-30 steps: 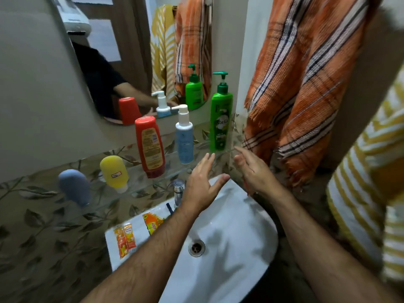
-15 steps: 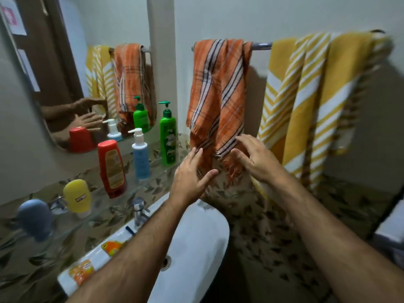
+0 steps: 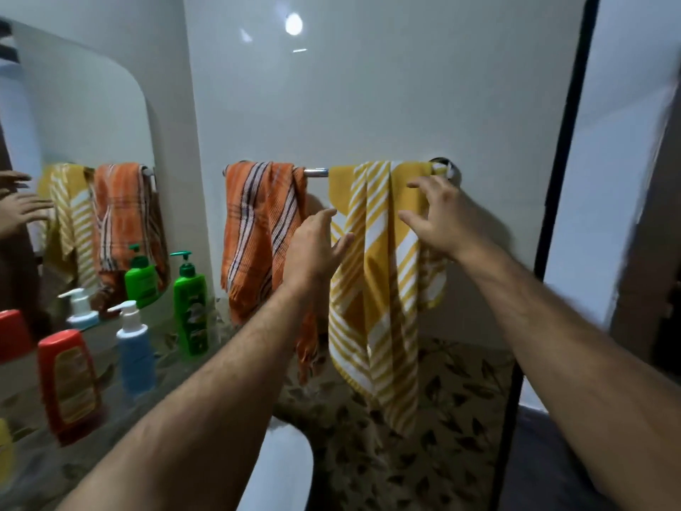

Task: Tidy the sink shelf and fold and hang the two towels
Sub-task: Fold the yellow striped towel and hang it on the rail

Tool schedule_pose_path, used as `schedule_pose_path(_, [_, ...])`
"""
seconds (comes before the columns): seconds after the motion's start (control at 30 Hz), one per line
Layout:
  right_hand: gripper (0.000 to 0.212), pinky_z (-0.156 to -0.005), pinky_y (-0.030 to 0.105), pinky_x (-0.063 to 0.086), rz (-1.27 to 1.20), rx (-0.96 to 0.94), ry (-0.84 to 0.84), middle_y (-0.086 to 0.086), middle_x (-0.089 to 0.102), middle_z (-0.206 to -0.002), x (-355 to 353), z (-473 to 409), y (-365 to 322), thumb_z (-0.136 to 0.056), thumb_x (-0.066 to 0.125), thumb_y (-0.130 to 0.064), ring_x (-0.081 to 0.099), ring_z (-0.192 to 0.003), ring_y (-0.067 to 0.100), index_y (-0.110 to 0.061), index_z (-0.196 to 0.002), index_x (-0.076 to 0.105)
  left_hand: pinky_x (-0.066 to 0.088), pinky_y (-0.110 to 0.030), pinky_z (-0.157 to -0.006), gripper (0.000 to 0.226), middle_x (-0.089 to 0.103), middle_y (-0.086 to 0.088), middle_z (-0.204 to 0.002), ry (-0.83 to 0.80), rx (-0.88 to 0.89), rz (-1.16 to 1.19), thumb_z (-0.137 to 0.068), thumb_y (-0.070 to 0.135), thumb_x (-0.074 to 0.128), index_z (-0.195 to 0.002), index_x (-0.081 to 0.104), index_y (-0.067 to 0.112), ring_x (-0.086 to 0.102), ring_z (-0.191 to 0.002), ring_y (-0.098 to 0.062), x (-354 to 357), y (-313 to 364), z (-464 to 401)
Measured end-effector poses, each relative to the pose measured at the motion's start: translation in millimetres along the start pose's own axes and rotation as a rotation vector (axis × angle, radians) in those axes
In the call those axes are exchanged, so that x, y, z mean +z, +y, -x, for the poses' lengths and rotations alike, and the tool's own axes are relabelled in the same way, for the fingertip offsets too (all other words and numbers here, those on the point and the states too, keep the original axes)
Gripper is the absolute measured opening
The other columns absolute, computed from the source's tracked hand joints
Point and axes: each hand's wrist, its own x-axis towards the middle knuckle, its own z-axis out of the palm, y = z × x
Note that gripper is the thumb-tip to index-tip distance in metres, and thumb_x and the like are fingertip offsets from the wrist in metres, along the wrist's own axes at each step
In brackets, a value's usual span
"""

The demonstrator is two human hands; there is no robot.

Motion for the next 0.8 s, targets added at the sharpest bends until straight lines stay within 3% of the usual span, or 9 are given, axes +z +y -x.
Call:
schedule_pose_path(0.1, [0.043, -0.091, 0.030, 0.045, -0.111, 0.145, 0.068, 0.015, 0.063, -0.121, -9, -7, 11, -0.083, 0.073, -0.023, 0.062, -0.107, 0.029, -0.007, -0.121, 0.061, 0.055, -0.038, -0.088, 0.052, 0.071, -0.002, -0.109, -0.007, -0.106, 0.137, -0.083, 0.048, 0.069, -0.124, 0.060, 0.017, 0.067, -0.095, -0.016, 20, 32, -10])
schedule_pose_path(0.23, [0.041, -0.089, 0.035, 0.052, -0.230, 0.289, 0.050, 0.011, 0.065, -0.109, 1, -2, 18, -0.082, 0.075, -0.023, 0.064, -0.093, 0.022, -0.009, -0.119, 0.061, 0.052, -0.033, -0.089, 0.057, 0.067, -0.004, -0.115, -0.052, -0.246, 0.158, -0.081, 0.044, 0.073, -0.125, 0.056, 0.013, 0.064, -0.104, -0.021, 43, 56, -11])
schedule_pose_path(0.4, [0.052, -0.092, 0.035, 0.046, -0.252, 0.332, -0.040, 0.012, 0.064, -0.118, 13, 10, 19, -0.082, 0.075, -0.026, 0.060, -0.110, 0.027, -0.011, -0.127, 0.055, 0.048, -0.030, -0.089, 0.038, 0.069, -0.005, -0.116, 0.005, -0.399, 0.256, -0.090, 0.031, 0.061, -0.125, 0.061, 0.014, 0.064, -0.108, -0.023, 53, 63, -7])
schedule_pose_path(0.53, [0.059, -0.093, 0.031, 0.042, -0.286, 0.368, -0.029, 0.011, 0.061, -0.126, 14, 8, 19, -0.083, 0.073, -0.031, 0.056, -0.119, 0.027, -0.011, -0.133, 0.050, 0.042, -0.031, -0.073, 0.021, 0.066, -0.003, -0.088, 0.087, -0.374, 0.287, -0.090, 0.016, 0.049, -0.100, 0.066, 0.009, 0.060, -0.084, -0.023, 46, 72, 2])
schedule_pose_path(0.63, [0.055, -0.097, 0.034, 0.040, -0.283, 0.421, 0.033, 0.013, 0.060, -0.128, 16, 4, 14, -0.086, 0.070, -0.036, 0.054, -0.121, 0.028, -0.010, -0.131, 0.052, 0.038, -0.043, -0.064, 0.023, 0.057, -0.006, -0.070, 0.117, -0.366, 0.373, -0.087, 0.017, 0.044, -0.079, 0.057, 0.000, 0.050, -0.066, -0.020, 43, 72, 14])
schedule_pose_path(0.7, [0.053, -0.097, 0.035, 0.041, -0.284, 0.459, 0.091, 0.013, 0.060, -0.124, 19, 1, 9, -0.085, 0.068, -0.044, 0.055, -0.118, 0.030, -0.010, -0.124, 0.055, 0.044, -0.047, -0.063, 0.031, 0.056, -0.012, -0.066, 0.084, -0.339, 0.436, -0.079, 0.024, 0.041, -0.076, 0.056, -0.003, 0.049, -0.063, -0.020, 42, 72, 25])
schedule_pose_path(0.8, [0.067, -0.099, 0.038, 0.042, -0.301, 0.502, 0.076, 0.013, 0.058, -0.127, 21, 0, -2, -0.082, 0.062, -0.063, 0.053, -0.120, 0.032, -0.010, -0.122, 0.054, 0.042, -0.039, -0.057, 0.030, 0.055, -0.012, -0.068, -0.155, -0.358, 0.546, -0.078, 0.023, 0.044, -0.076, 0.059, -0.003, 0.049, -0.063, -0.020, 47, 72, 42])
